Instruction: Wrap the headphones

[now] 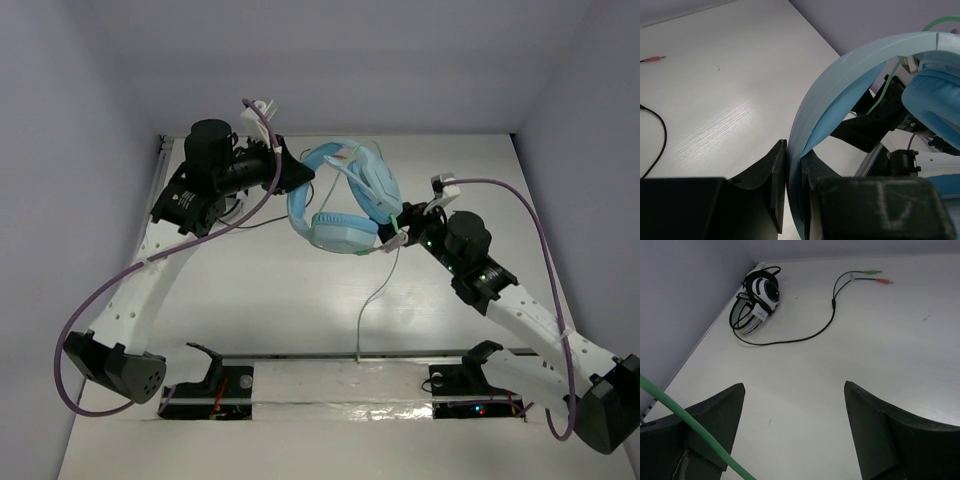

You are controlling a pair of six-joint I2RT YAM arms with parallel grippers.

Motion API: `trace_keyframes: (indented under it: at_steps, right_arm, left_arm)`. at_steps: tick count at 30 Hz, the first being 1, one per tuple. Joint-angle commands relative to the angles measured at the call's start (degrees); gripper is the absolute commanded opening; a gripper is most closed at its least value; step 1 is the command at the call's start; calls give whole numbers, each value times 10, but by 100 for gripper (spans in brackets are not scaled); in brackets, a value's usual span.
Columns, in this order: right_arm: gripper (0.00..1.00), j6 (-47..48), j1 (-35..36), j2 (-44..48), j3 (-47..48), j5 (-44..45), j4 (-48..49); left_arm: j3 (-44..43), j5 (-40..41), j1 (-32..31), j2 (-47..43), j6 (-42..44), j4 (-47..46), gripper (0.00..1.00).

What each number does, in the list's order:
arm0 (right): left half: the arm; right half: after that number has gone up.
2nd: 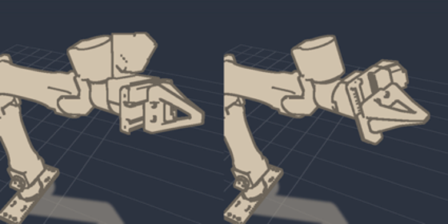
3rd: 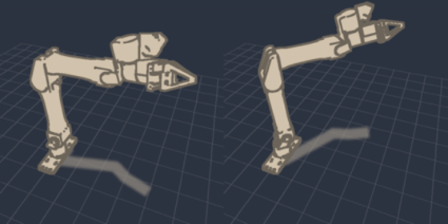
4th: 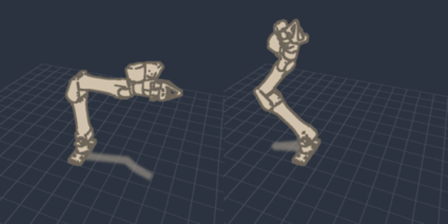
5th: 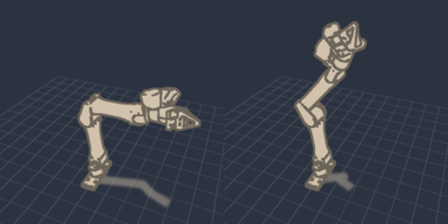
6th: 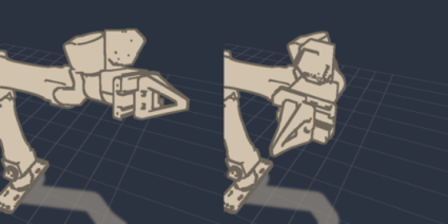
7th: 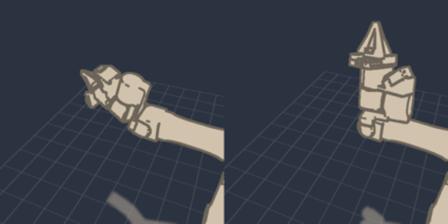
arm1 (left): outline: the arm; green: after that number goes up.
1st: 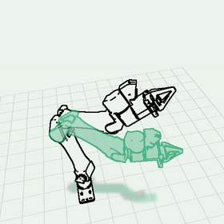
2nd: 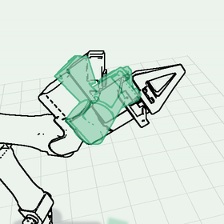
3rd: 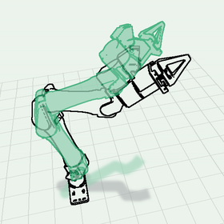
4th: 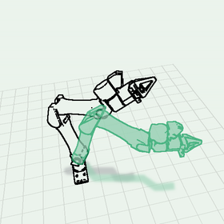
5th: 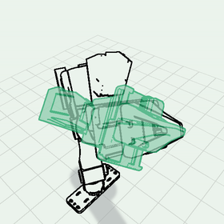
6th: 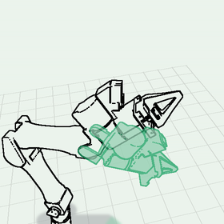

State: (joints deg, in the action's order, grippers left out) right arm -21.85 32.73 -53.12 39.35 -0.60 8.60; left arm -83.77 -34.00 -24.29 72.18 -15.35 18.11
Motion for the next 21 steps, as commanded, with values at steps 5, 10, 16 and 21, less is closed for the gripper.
trace_keyframes:
  at_steps: [5, 10, 16, 21]
  right_arm:
    - [91, 1, -82, -65, -14, -134, 153]
    - [98, -10, -95, -93, -19, -142, 182]
    - [99, -51, -95, -162, -32, -157, 262]
    - [92, -101, -95, -205, -75, -233, 359]
  left_arm:
    - [-80, -27, 7, -9, -65, -46, 0]
    - [-108, -16, 7, 6, -88, -52, 0]
    - [-126, -12, 12, 12, -109, -62, 0]
    - [-142, 6, 12, 18, -106, -47, 0]
